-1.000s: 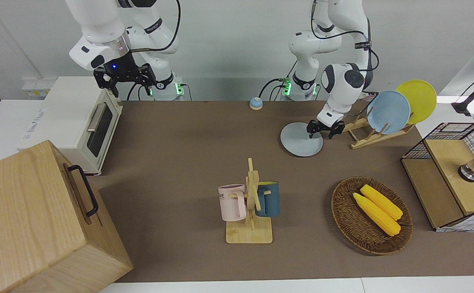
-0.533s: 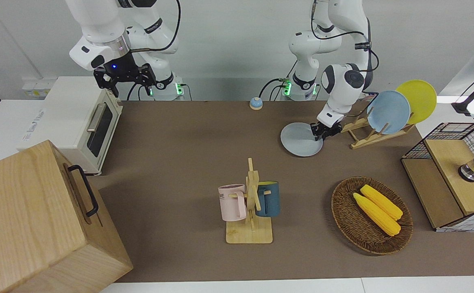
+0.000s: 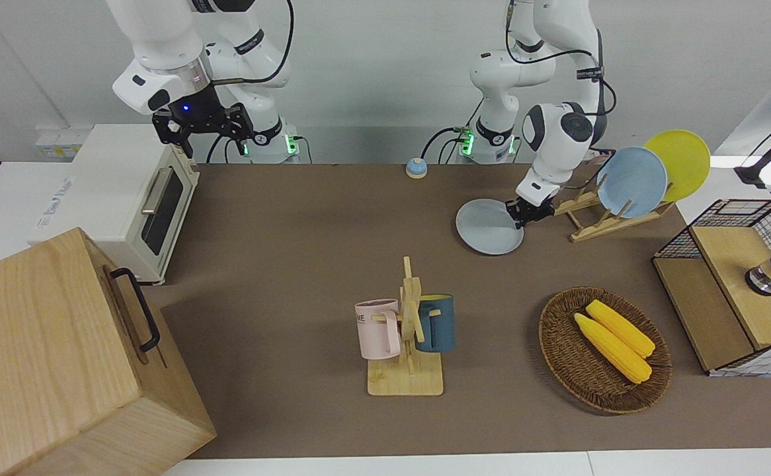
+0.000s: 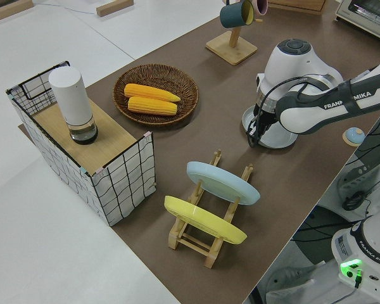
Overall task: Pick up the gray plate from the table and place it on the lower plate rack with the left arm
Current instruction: 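Lift the gray plate with the left gripper and carry it to the rack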
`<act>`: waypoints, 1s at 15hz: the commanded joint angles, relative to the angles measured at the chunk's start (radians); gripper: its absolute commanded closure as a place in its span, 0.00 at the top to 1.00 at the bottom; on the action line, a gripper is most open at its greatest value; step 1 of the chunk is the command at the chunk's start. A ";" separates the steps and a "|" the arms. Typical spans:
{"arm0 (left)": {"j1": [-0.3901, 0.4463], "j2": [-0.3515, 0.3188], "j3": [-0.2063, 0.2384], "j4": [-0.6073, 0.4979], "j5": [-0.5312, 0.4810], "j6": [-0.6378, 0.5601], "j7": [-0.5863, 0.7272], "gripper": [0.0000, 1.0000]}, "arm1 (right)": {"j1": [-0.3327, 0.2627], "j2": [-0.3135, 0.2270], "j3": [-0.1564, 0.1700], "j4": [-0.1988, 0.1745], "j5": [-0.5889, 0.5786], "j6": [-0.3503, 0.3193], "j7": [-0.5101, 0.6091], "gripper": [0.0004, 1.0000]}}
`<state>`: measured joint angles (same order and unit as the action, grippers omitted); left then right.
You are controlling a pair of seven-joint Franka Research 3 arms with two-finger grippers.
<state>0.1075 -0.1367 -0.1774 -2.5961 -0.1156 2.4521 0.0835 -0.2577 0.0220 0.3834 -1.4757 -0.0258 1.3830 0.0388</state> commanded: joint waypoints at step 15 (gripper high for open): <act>0.000 -0.115 0.021 0.335 -0.003 -0.504 -0.010 0.00 | -0.025 -0.002 0.020 0.008 -0.006 -0.012 0.012 0.98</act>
<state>0.1095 -0.2442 -0.1639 -2.3355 -0.1160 2.0532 0.0834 -0.2577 0.0220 0.3834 -1.4757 -0.0258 1.3830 0.0388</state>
